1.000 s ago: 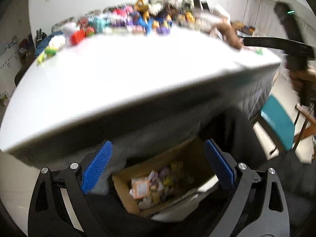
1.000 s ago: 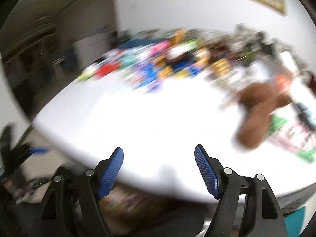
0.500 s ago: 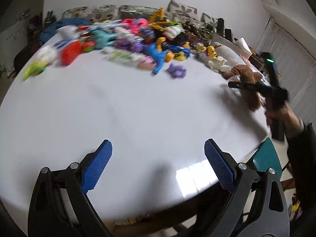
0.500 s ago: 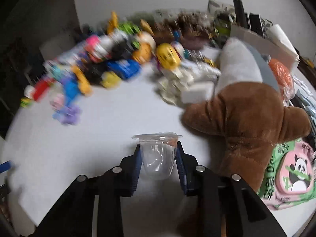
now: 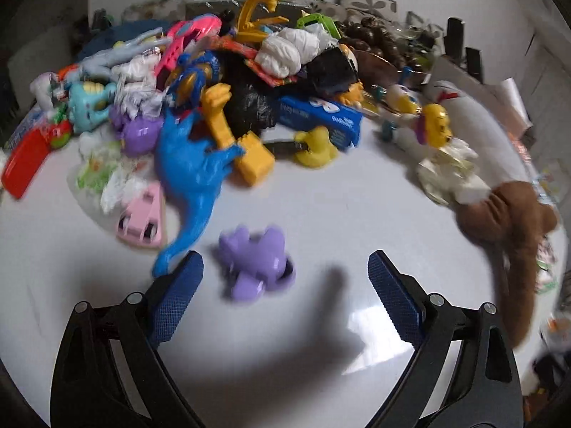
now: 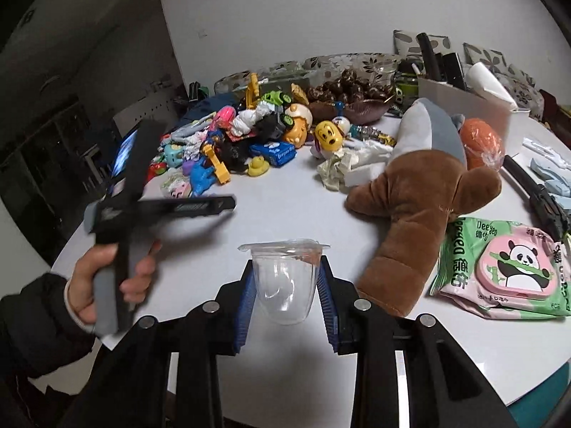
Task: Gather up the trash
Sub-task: 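Grasp the clear plastic cup with the right tool while the left tool grasps the purple toy airplane, then carry the cup and airplane to the cardboard box and open both tools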
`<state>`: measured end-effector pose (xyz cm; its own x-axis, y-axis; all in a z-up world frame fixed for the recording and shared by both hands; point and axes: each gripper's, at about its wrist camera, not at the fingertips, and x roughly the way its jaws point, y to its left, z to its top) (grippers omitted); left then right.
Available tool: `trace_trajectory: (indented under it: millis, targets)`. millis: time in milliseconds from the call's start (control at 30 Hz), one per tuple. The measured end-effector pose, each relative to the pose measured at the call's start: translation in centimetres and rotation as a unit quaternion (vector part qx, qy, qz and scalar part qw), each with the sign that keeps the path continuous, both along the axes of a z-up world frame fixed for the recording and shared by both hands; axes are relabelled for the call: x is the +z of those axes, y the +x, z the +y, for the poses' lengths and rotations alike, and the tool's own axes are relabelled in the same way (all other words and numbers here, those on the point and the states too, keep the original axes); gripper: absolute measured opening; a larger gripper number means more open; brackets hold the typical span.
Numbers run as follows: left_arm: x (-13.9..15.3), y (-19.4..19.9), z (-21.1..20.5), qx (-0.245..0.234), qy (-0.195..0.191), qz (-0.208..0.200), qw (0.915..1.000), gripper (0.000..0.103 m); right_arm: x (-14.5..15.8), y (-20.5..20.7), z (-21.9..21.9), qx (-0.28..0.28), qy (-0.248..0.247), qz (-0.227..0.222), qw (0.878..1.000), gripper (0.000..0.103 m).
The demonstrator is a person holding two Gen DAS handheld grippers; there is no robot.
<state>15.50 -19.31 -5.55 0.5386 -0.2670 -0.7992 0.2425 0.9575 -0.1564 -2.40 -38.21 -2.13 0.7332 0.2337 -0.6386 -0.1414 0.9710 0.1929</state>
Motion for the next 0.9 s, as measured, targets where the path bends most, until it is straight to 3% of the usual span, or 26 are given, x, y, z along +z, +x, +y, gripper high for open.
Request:
trace_trajectory:
  millis: [67,100,300,467,667,900]
  targets:
    - [0.1,0.2,-0.8,0.003,0.030,-0.016,0.9994,0.063,-0.5,0.1,-0.4,0.001,0.006,0.003,1.000,0.034]
    - [0.1,0.0,-0.9,-0.002,0.040,-0.026,0.9988,0.037,-0.7,0.2,-0.4,0.004,0.014,0.004,1.000,0.034]
    - [0.7,-3.0,2.2,-0.036,0.015,-0.028,0.9988,0.036,-1.0,0.5,0.3,0.013,0.048,0.005,0.999,0.034]
    - [3.6,-10.0,7.1,-0.057,-0.006,-0.055,0.9969,0.036,-0.1,-0.9,4.7,0.063,0.048,-0.004,0.997,0.034]
    - [4.9,-19.5,12.6,-0.065,0.032,-0.071,0.9949,0.036,0.6,-4.9,11.0,0.144,0.046,0.000,0.989,0.034]
    - [3.0,-27.2,17.2,-0.054,0.063,-0.018,0.9964,0.036,-0.6,-11.9,16.9,0.232,0.024,0.046,0.971,0.034]
